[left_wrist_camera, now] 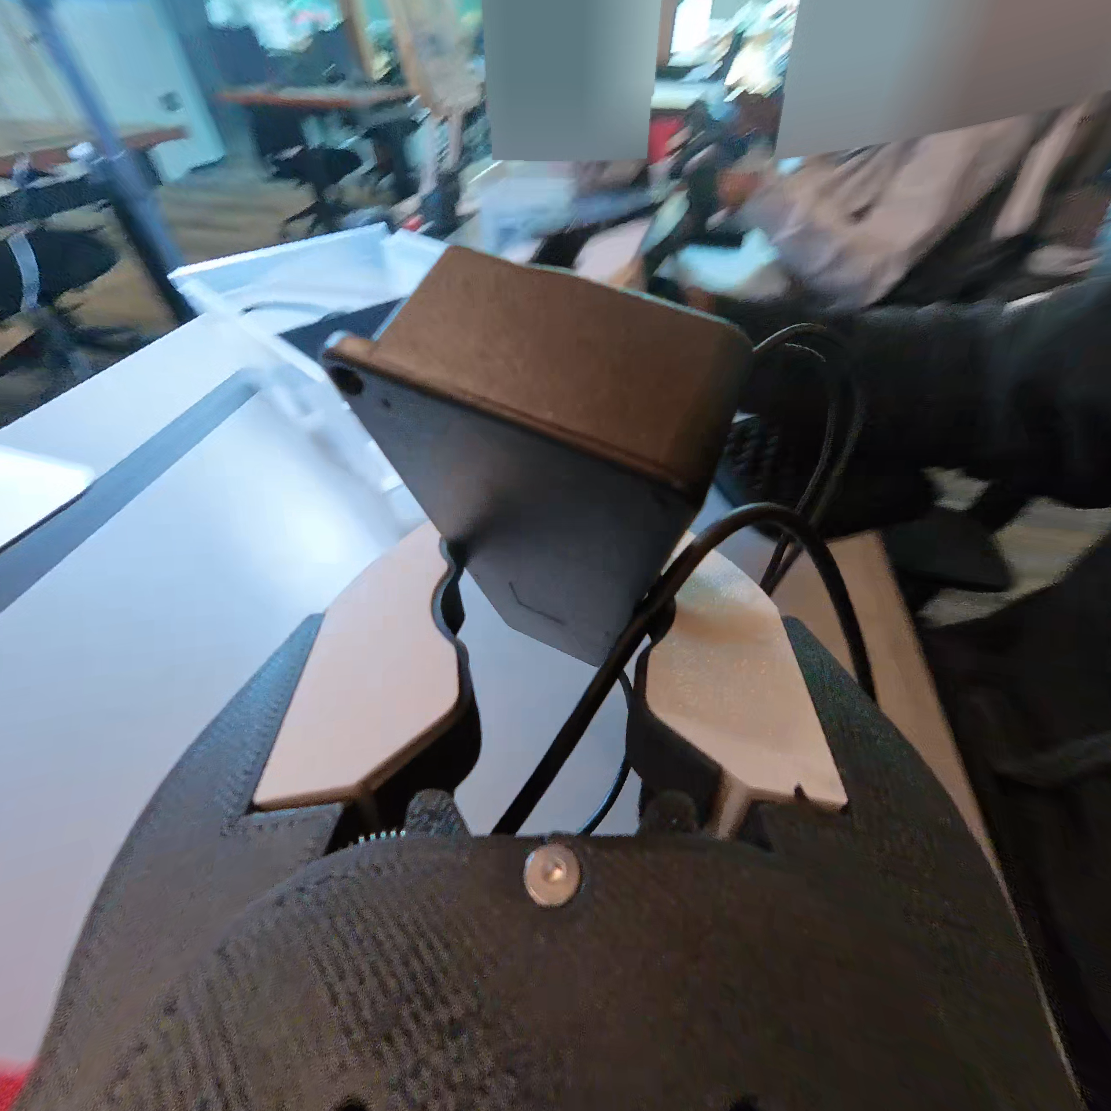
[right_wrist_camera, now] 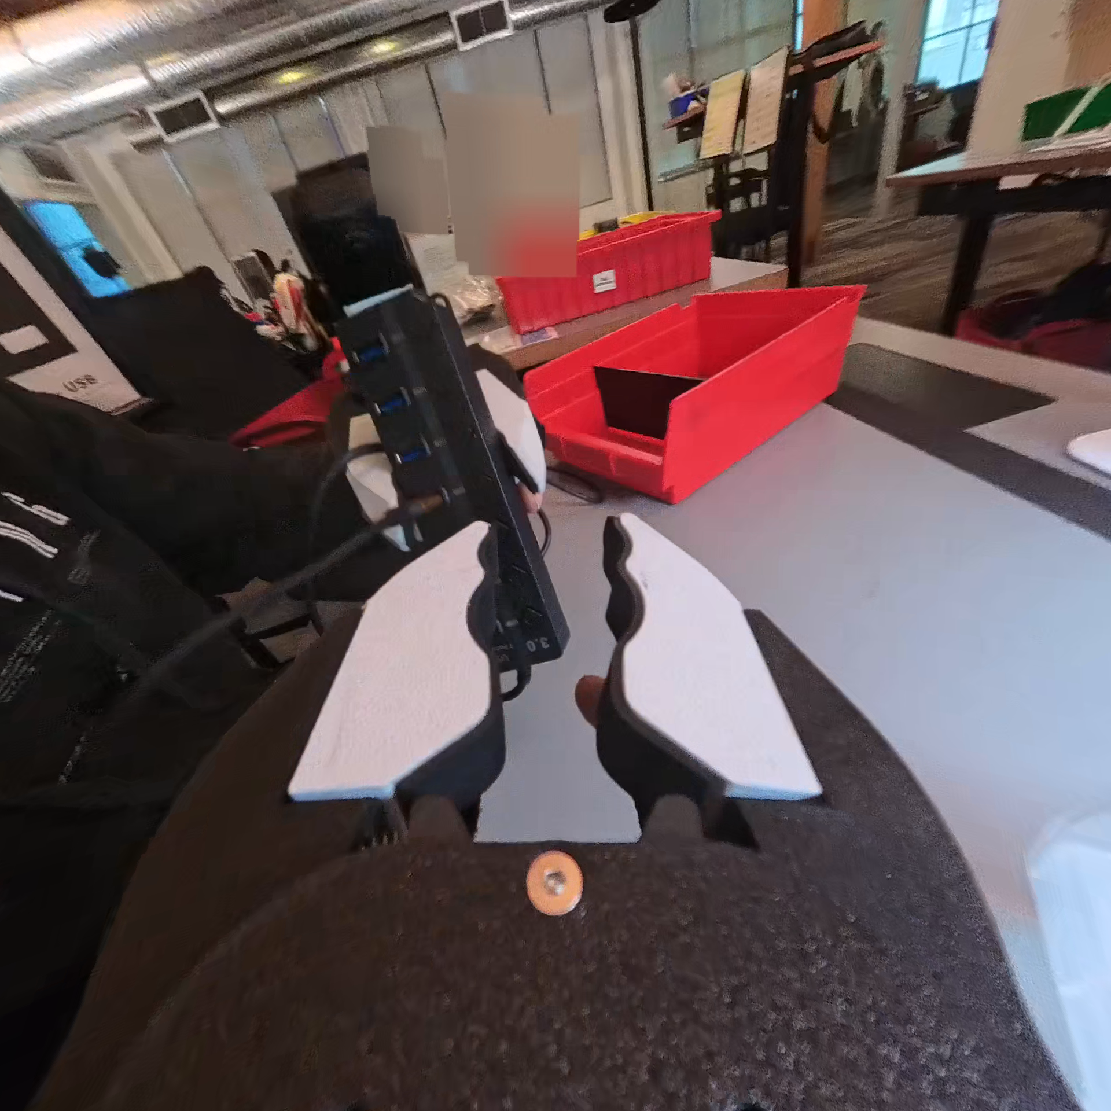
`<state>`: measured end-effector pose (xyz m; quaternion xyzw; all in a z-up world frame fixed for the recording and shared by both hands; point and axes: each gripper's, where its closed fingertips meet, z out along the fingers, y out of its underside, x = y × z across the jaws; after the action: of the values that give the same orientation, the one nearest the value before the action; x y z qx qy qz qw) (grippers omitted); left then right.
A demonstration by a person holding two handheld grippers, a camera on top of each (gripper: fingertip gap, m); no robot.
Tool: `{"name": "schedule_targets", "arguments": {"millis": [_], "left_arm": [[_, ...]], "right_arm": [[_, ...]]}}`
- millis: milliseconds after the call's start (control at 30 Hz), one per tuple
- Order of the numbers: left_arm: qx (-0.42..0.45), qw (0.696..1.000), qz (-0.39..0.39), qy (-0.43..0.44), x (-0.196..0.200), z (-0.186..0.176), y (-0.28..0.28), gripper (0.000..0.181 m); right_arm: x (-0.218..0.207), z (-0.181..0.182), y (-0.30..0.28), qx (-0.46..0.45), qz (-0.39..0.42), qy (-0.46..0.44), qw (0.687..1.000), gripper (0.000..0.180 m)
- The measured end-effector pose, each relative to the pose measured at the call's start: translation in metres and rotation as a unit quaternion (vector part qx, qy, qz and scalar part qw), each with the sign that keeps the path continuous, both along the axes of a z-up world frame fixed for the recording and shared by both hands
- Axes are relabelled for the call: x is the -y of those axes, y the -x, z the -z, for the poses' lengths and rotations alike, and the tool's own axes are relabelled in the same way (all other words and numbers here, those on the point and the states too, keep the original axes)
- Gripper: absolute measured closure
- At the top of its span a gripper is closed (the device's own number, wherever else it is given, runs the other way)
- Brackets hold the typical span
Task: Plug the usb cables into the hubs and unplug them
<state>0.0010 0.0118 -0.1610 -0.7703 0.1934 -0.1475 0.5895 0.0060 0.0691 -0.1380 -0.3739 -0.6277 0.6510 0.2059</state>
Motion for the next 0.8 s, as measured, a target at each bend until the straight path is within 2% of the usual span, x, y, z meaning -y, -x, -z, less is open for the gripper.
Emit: {"name": "schedule_targets", "arguments": {"millis": [67,133,233,333,400,500,633,733,767,800], "left_arm": [[-0.041,0.997,-0.052,0.027,-0.005,0.012,0.013,0.122],[-0.074,0.992,-0.089,0.043,-0.009,0.02,0.022,0.122],[-0.103,0.987,-0.112,0.056,-0.011,0.027,0.025,0.122],[-0.129,0.983,-0.121,0.057,-0.011,0.031,0.026,0.122],[-0.148,0.98,-0.123,0.051,-0.01,0.031,0.026,0.122],[-0.188,0.971,-0.14,0.049,-0.008,0.034,0.035,0.122],[-0.17,0.976,-0.125,0.055,-0.004,0.034,0.039,0.122],[-0.189,0.969,-0.144,0.069,-0.003,0.039,0.053,0.122],[-0.185,0.967,-0.157,0.073,0.0,0.038,0.063,0.122],[-0.175,0.968,-0.165,0.075,0.002,0.037,0.072,0.122]], "right_arm": [[0.002,-0.016,-0.007,-0.006,0.013,-0.074,0.997,0.148],[0.014,-0.015,-0.011,0.008,0.007,-0.197,0.98,0.147],[0.031,0.01,-0.007,0.049,-0.005,-0.387,0.921,0.144],[0.048,0.038,0.004,0.081,-0.038,-0.484,0.87,0.144],[0.051,0.05,0.017,0.084,-0.045,-0.513,0.853,0.15],[0.056,0.059,0.024,0.086,-0.07,-0.509,0.854,0.164],[0.059,0.059,0.028,0.067,-0.078,-0.488,0.867,0.165],[0.034,0.068,0.028,0.092,-0.054,-0.525,0.844,0.165],[0.024,0.069,0.027,0.096,-0.048,-0.52,0.847,0.165],[0.019,0.065,0.024,0.096,-0.049,-0.492,0.864,0.165]]}}
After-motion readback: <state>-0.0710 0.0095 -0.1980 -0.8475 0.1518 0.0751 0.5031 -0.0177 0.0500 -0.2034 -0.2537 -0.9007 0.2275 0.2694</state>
